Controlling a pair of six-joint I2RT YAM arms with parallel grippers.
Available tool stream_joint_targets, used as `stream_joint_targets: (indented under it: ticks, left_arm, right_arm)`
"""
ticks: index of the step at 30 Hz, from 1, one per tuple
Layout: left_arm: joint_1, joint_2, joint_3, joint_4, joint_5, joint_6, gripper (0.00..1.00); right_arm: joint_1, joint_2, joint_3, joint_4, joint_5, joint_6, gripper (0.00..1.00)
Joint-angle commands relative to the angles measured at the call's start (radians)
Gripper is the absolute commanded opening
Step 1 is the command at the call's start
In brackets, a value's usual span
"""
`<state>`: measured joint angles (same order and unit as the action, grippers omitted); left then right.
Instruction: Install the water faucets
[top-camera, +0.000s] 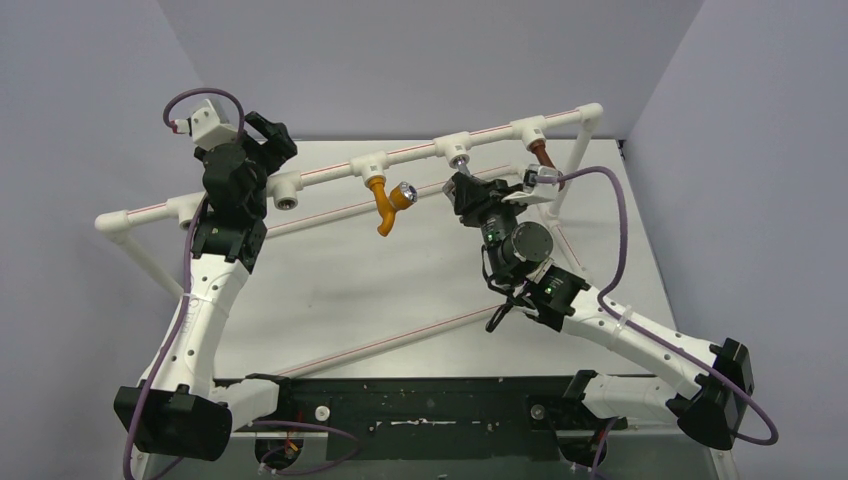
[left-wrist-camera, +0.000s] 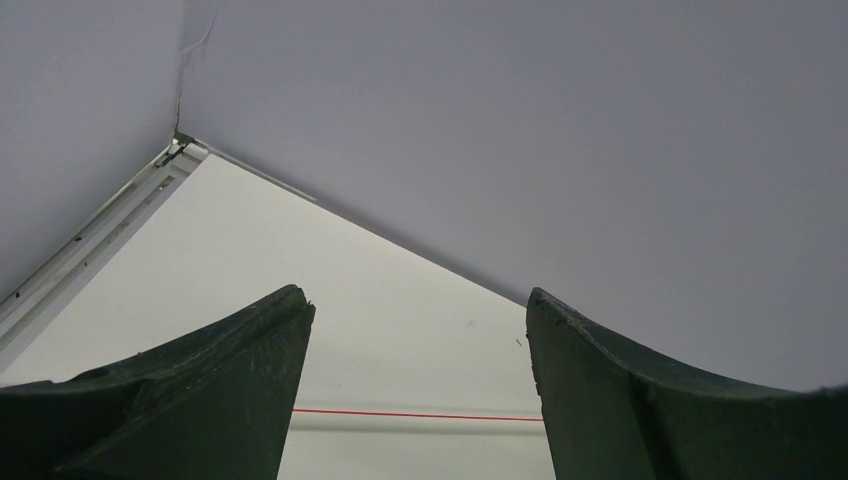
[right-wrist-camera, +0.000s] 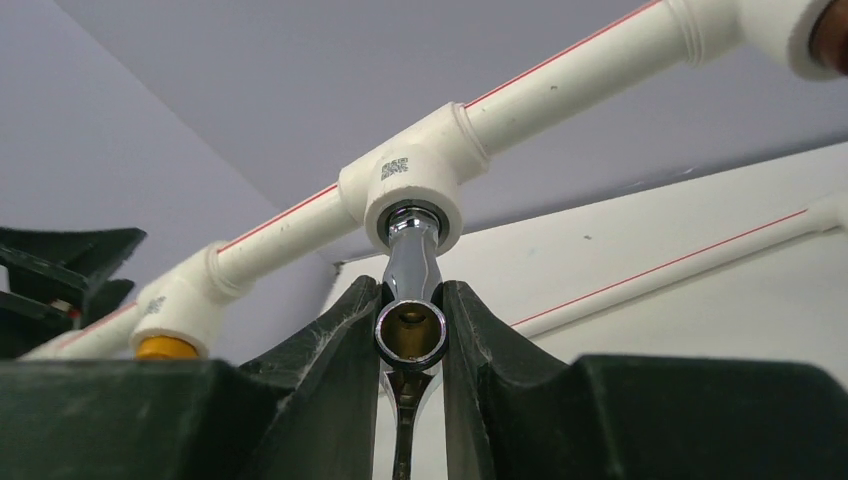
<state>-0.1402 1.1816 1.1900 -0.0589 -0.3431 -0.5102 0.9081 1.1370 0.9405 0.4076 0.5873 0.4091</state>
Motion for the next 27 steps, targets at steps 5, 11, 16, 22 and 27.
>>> stream_joint_targets:
  ticks: [5,11,16,22,27]
  left_arm:
    - [-0.004,0.058,-0.084,-0.257,0.021,0.011,0.76]
    - [-0.003,0.053,-0.085,-0.257,0.02,0.012,0.76]
    - [-0.004,0.057,-0.081,-0.26,0.021,0.013,0.76]
    - [-0.003,0.056,-0.084,-0.258,0.016,0.014,0.76]
    - [-0.004,0.058,-0.083,-0.259,0.017,0.014,0.76]
  right_arm:
    - [-0.01,-0.032,-0.006,0.021,0.078,0.605,0.0]
    - [-0.003,-0.032,0.01,-0.067,0.068,0.935,0.0]
    - [0.001,-0.012,0.093,-0.194,0.043,1.059,0.0]
    - [0.005,-0.018,0.088,-0.238,0.038,1.038,0.05]
    - [0.004,-0.041,0.071,-0.288,0.023,0.979,0.41]
